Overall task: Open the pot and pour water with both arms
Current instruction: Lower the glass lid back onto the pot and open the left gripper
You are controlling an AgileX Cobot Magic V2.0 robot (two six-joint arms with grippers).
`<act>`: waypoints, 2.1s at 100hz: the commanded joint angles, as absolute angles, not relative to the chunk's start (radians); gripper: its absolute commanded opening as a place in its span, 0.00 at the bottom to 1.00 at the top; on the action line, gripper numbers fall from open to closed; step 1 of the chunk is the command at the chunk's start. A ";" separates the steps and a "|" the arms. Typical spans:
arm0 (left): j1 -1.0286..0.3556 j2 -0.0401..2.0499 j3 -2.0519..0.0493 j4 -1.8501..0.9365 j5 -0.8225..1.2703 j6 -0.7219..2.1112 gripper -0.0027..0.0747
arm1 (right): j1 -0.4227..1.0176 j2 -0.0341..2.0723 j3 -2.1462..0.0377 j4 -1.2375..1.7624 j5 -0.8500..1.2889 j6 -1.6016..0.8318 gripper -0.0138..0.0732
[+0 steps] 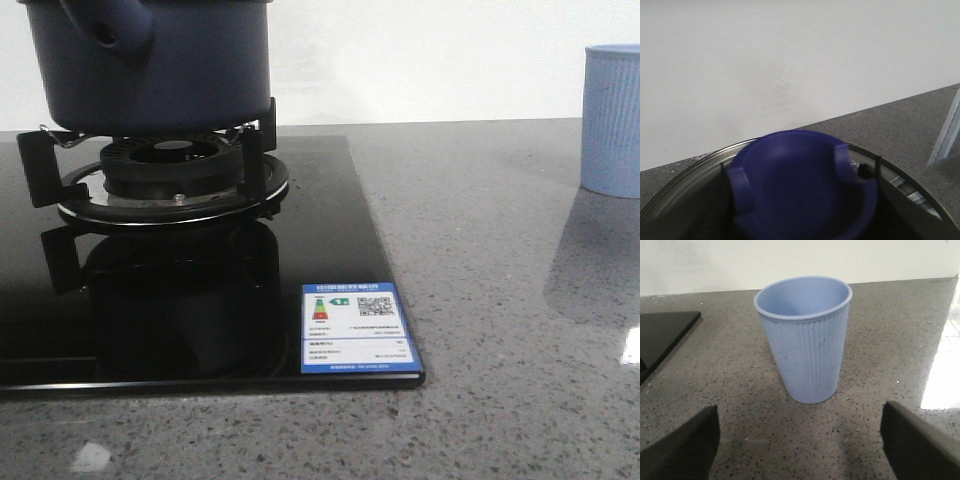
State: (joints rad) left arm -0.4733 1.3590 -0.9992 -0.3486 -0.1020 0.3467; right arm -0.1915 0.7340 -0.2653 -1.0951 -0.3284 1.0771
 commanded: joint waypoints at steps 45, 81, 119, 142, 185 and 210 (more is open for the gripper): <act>-0.480 1.356 -1.037 -0.348 -0.223 0.344 0.56 | -0.198 0.725 -0.289 -1.080 -0.357 1.082 0.84; -0.480 1.357 -1.037 -0.341 -0.209 0.344 0.63 | -0.198 0.725 -0.289 -1.080 -0.357 1.082 0.84; -0.480 1.285 -1.037 -0.329 -0.200 0.344 0.78 | -0.198 0.725 -0.289 -1.080 -0.361 1.082 0.84; -0.478 1.127 -1.037 -0.276 -0.185 0.344 0.76 | -0.198 0.725 -0.299 -1.053 -0.483 1.082 0.76; -0.264 0.920 -0.996 -0.258 -0.016 0.344 0.01 | -0.198 0.720 -0.488 -1.040 -0.546 1.093 0.08; -0.144 0.667 -0.673 -0.290 -0.142 0.344 0.01 | -0.198 0.576 -0.393 -1.040 -0.385 1.099 0.08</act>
